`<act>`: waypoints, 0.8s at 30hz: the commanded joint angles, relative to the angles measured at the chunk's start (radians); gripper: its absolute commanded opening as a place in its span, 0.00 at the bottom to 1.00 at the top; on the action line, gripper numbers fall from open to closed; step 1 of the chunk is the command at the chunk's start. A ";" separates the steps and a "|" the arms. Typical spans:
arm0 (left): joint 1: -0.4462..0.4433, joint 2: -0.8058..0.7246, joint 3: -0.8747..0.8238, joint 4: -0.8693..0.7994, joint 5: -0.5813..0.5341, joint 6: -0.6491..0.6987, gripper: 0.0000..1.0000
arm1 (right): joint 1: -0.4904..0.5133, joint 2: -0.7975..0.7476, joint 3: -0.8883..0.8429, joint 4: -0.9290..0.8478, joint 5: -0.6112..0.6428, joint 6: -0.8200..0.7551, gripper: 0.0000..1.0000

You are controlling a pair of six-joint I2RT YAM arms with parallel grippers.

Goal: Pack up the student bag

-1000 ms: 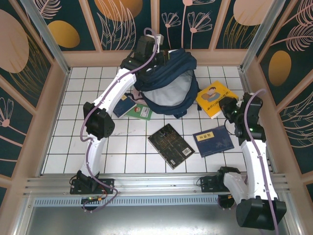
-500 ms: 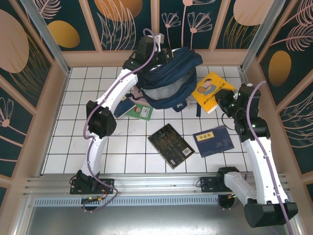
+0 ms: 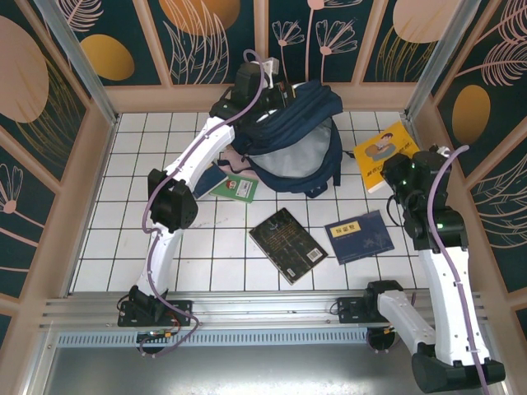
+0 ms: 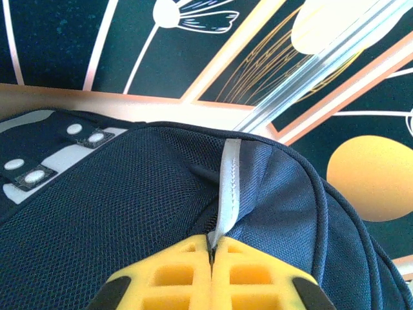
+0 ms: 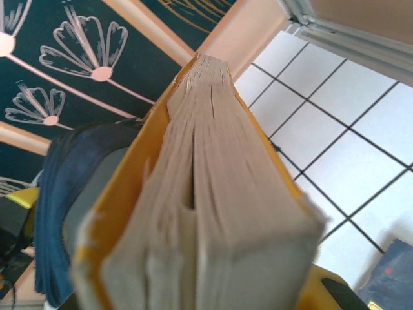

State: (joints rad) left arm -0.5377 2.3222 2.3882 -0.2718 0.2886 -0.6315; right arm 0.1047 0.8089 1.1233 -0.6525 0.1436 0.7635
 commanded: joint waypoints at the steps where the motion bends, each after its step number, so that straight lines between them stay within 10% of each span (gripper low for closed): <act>1: -0.002 -0.024 0.065 0.194 0.018 -0.034 0.00 | 0.005 -0.008 0.030 0.164 -0.122 0.008 0.00; 10: -0.002 -0.022 0.066 0.231 0.049 -0.088 0.00 | 0.009 0.076 -0.157 0.488 -0.478 0.346 0.00; 24: -0.031 -0.047 0.047 0.296 0.128 -0.209 0.00 | 0.142 0.403 -0.153 0.767 -0.341 0.366 0.00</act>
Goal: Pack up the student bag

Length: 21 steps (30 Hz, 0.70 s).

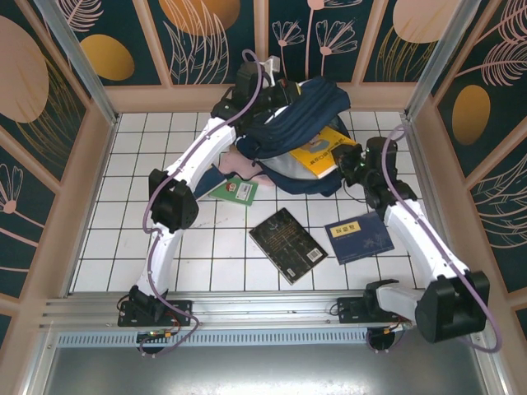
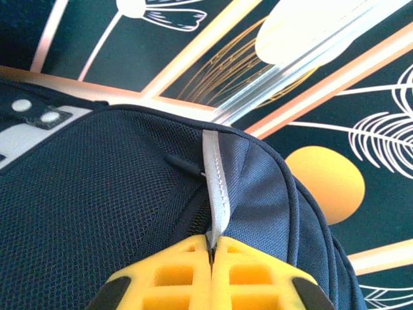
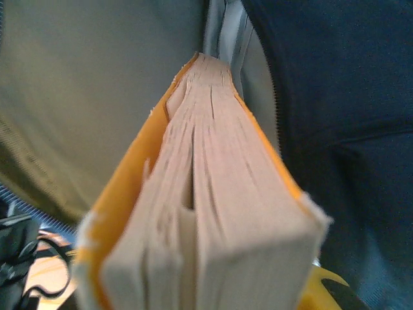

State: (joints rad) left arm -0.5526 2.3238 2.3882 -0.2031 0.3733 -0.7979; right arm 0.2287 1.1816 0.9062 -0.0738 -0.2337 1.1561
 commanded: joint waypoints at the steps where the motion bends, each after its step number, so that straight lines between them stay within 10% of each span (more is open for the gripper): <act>1: -0.016 -0.053 0.041 0.233 0.048 -0.053 0.00 | 0.024 0.058 0.077 0.198 0.048 -0.039 0.00; 12: -0.009 -0.071 0.060 0.240 0.039 -0.067 0.00 | 0.075 0.474 0.278 0.321 0.051 -0.117 0.00; 21: 0.068 -0.126 0.011 0.231 0.036 -0.077 0.00 | 0.066 0.770 0.568 -0.078 0.241 -0.259 0.00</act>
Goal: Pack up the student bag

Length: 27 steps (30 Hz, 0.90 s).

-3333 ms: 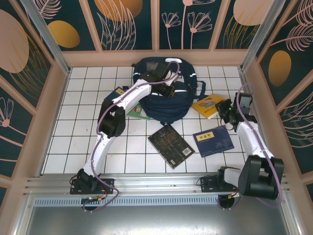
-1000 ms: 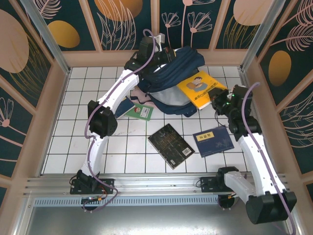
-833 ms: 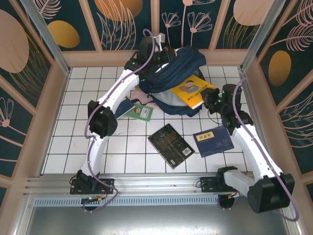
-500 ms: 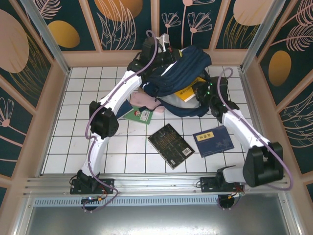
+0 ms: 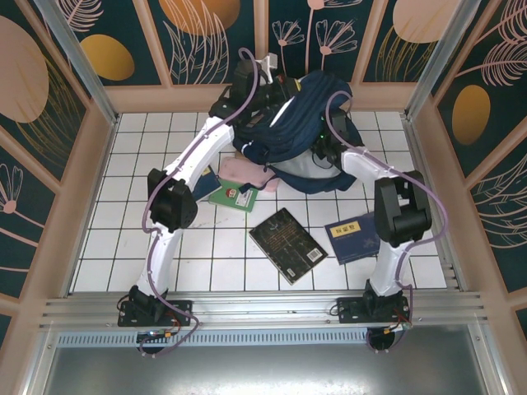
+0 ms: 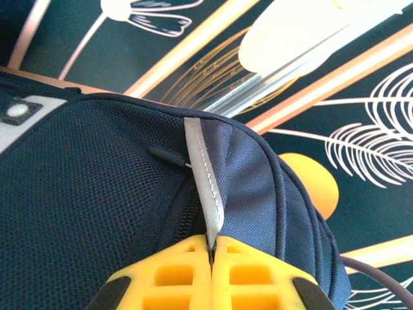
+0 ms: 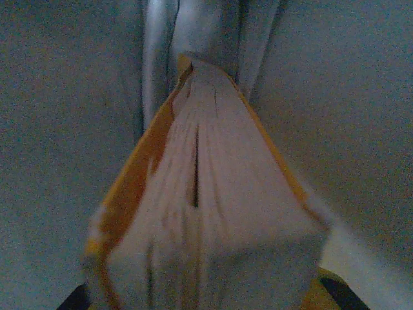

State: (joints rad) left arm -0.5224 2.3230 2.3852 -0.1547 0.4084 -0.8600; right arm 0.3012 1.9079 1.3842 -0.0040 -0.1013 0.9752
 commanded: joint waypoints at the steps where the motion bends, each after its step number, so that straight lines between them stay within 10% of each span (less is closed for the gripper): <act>1: 0.047 -0.135 0.005 0.185 -0.003 -0.014 0.00 | -0.006 0.068 0.118 -0.195 0.131 -0.094 0.00; 7: 0.085 -0.159 0.004 0.185 -0.023 -0.011 0.00 | -0.026 0.146 0.144 -0.280 0.168 -0.116 0.02; 17: 0.087 -0.080 -0.006 0.202 0.026 -0.058 0.00 | -0.030 -0.026 0.048 0.039 -0.141 -0.289 0.75; 27: 0.087 0.000 0.021 0.219 0.019 -0.056 0.00 | -0.030 -0.251 0.024 -0.130 -0.002 -0.316 0.91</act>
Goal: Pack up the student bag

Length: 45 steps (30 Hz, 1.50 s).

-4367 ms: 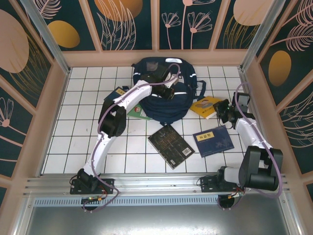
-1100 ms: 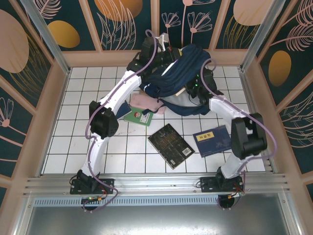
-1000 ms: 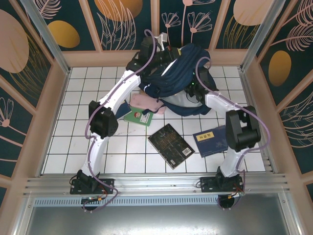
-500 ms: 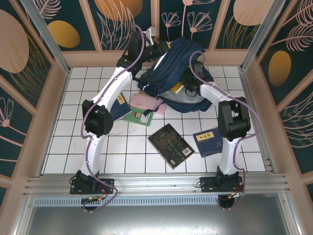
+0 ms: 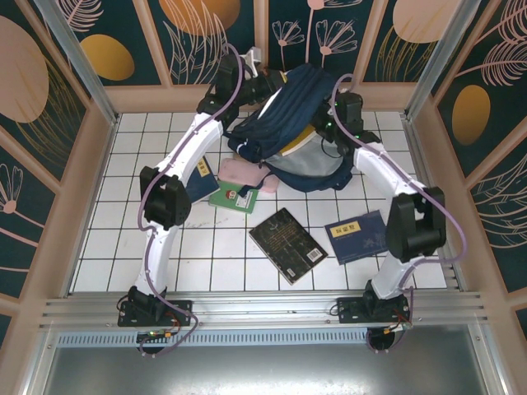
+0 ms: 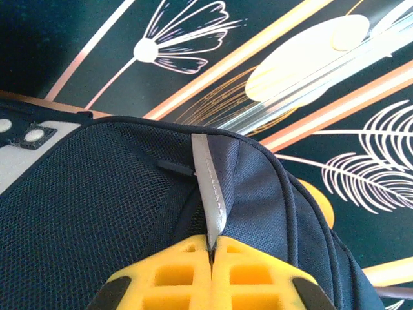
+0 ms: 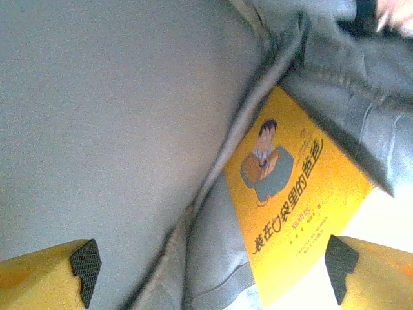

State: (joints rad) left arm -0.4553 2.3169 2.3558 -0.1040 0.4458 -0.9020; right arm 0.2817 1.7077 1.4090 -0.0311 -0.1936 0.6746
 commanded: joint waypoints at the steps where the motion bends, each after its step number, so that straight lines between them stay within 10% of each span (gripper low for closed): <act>1: 0.018 0.016 0.049 0.171 -0.016 -0.016 0.00 | -0.010 -0.071 -0.008 -0.142 0.137 -0.003 0.91; 13: -0.076 0.159 0.088 0.119 0.048 0.064 0.00 | 0.014 -0.548 -0.353 -0.271 0.352 0.043 0.82; 23: -0.105 0.042 0.037 -0.136 -0.010 0.199 0.52 | 0.013 -0.761 -0.463 -0.410 0.160 0.020 0.83; 30: -0.104 -0.508 -0.711 -0.058 -0.275 0.181 0.65 | 0.092 -0.790 -0.628 -0.495 -0.069 -0.036 0.81; 38: -0.110 -0.891 -1.513 0.214 -0.081 -0.126 0.70 | 0.222 -0.647 -0.707 -0.501 0.011 -0.070 0.83; 45: -0.151 -0.988 -1.757 0.288 -0.009 -0.267 0.72 | 0.238 -0.472 -0.719 -0.414 0.007 -0.078 0.83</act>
State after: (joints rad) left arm -0.5816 1.3857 0.6250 0.0616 0.3786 -1.0676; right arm 0.5125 1.1847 0.7040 -0.4923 -0.1886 0.6212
